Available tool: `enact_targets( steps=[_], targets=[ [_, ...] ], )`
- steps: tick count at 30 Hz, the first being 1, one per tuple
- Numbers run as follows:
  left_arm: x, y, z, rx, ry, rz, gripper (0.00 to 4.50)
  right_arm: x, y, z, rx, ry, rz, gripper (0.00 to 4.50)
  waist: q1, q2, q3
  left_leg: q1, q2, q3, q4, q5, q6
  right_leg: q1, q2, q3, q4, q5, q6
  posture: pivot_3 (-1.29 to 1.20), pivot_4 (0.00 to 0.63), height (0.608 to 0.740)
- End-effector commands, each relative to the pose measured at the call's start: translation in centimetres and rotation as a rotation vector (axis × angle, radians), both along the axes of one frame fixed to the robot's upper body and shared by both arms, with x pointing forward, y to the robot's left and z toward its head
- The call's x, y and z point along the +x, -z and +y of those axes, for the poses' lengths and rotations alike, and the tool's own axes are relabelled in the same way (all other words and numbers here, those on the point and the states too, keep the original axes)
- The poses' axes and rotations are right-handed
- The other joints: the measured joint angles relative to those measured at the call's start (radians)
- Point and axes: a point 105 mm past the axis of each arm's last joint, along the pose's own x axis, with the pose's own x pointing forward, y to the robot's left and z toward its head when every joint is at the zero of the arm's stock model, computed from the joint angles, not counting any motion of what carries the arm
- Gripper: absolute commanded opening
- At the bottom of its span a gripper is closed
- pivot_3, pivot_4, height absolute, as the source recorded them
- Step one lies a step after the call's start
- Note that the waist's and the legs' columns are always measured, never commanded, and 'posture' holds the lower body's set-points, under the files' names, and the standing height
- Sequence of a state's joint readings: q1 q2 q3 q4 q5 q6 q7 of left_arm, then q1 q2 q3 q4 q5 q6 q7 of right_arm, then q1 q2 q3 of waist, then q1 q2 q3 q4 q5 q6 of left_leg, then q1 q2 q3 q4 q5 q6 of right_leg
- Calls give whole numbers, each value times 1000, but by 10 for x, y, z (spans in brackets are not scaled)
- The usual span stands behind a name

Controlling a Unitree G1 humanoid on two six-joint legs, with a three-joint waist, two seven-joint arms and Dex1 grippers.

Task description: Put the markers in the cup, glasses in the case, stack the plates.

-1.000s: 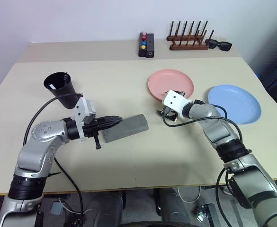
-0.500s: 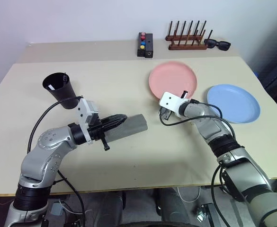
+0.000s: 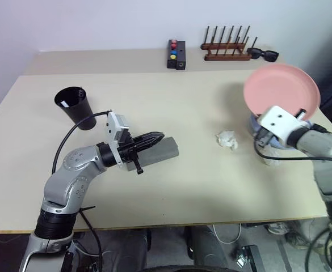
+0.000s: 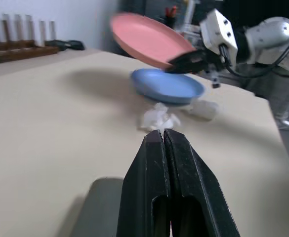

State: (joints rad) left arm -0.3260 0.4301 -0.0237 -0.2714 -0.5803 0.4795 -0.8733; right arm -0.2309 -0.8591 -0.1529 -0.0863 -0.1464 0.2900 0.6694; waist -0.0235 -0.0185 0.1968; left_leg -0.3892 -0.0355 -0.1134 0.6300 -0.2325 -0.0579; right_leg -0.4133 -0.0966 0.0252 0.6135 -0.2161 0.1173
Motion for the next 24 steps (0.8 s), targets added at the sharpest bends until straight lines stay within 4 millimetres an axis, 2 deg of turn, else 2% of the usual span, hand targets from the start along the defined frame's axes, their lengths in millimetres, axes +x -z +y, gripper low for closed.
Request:
enact_targets(
  steps=[1,4,5,8,11,14,16,20,24],
  targets=[
    [-2,-11,-13,-20,57,-61,0,-8,-11,-10,11,36,-33,22,0,0,0,0,0,0,0,0,0,0,0,0,0,0,0,0,150,739],
    [-2,-11,-17,-30,70,-62,0,-8,-4,-16,31,65,-20,22,0,1,0,0,0,0,0,0,0,0,0,0,0,0,0,0,150,739],
    [-3,-11,-18,-33,71,-59,0,-9,-3,-18,37,73,-20,309,2,1,0,0,0,0,0,0,0,0,0,0,0,0,0,0,150,739],
    [-3,-10,-18,-37,68,-52,0,-8,-7,-20,33,81,-47,1466,10,1,0,0,0,0,1,0,0,0,0,0,0,0,0,0,150,739],
    [-3,-9,-17,-40,64,-46,0,-6,-20,-14,49,55,-107,2918,11,1,0,-1,0,0,1,0,0,0,0,0,0,0,0,0,150,739],
    [-1,-8,-17,-40,61,-42,0,-7,-24,10,173,-41,-121,2918,11,1,0,-1,0,0,1,0,0,0,0,0,0,0,0,0,150,739],
    [0,-7,-17,-40,58,-41,0,-9,-22,33,315,-107,-105,2918,7,0,0,-1,0,-1,1,0,0,0,0,0,0,0,0,0,150,739],
    [2,-7,-18,-45,59,-40,0,-7,-1,70,496,-162,-36,2918,9,1,0,-1,0,-1,1,0,0,0,0,0,0,0,0,0,150,739],
    [1,-7,-19,-50,55,-39,0,-1,24,83,534,-136,32,2918,13,1,0,-1,-1,-1,1,0,0,0,0,0,0,0,0,0,150,739]
  ],
)
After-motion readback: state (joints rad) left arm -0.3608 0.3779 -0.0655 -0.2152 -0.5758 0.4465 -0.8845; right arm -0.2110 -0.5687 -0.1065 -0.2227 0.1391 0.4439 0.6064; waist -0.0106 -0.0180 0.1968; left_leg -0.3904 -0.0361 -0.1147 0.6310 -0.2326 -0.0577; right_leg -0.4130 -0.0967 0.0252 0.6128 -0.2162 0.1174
